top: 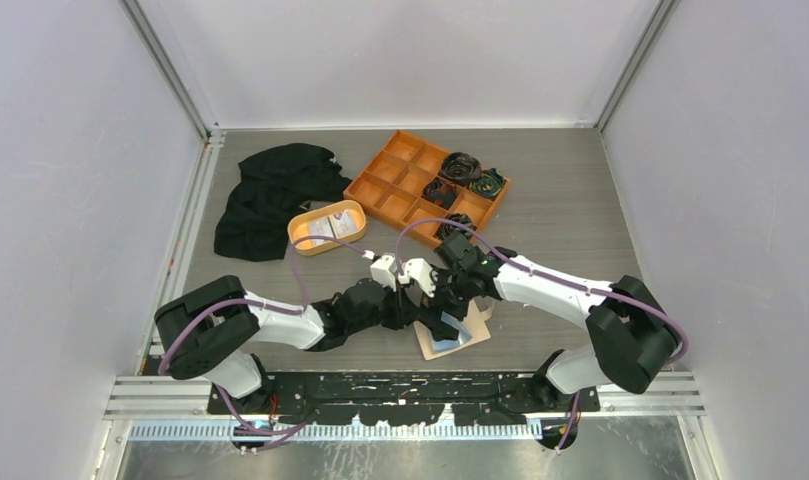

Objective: Put the credit cards into the card holder
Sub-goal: Open the card holder at the center of the board.

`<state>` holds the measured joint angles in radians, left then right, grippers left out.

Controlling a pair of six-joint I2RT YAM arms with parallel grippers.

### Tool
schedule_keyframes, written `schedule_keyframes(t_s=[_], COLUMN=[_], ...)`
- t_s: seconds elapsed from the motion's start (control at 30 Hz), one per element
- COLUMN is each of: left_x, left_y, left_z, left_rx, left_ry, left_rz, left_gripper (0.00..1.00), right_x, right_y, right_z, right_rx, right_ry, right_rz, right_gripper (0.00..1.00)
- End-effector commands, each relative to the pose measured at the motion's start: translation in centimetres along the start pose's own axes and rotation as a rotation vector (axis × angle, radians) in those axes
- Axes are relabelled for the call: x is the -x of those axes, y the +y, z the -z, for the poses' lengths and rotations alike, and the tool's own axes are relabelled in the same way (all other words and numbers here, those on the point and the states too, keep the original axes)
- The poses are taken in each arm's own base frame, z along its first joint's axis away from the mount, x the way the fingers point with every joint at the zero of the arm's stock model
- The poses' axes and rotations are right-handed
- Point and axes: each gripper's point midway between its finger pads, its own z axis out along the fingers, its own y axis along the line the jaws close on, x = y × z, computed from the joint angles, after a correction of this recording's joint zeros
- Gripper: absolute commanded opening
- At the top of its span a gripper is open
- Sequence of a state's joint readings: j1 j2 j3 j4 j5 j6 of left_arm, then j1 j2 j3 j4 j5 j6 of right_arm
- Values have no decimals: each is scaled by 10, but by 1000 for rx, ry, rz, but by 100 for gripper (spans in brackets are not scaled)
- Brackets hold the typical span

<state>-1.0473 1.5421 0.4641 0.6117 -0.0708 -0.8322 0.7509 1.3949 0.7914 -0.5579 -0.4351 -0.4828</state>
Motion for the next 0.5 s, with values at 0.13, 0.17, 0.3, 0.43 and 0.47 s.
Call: schedule_keyframes(t_s=[0.13,0.17,0.3,0.43,0.47], left_x=[23,22,20,20,20], left_y=[-18,-17,-16,-15,-16], left_z=[3,3,1,0,-1], left_rx=[-58,-56,-55,-56,-57], left_ry=[-92,-91,-88,-86,-86], left_rz=[8,9,11,14,15], left_gripper=[0,0,0,0,0], right_x=[11,12,19,21,20], right_y=[-10,-9,1,5,5], right_z=[0,0,2,2,2], right_rx=[-46,-42,4,24,23], right_ry=[6,-1,-35,-46,-43], right_rz=[-4,-11,-16,-21,-22], right_gripper=[96,97,99,99,99])
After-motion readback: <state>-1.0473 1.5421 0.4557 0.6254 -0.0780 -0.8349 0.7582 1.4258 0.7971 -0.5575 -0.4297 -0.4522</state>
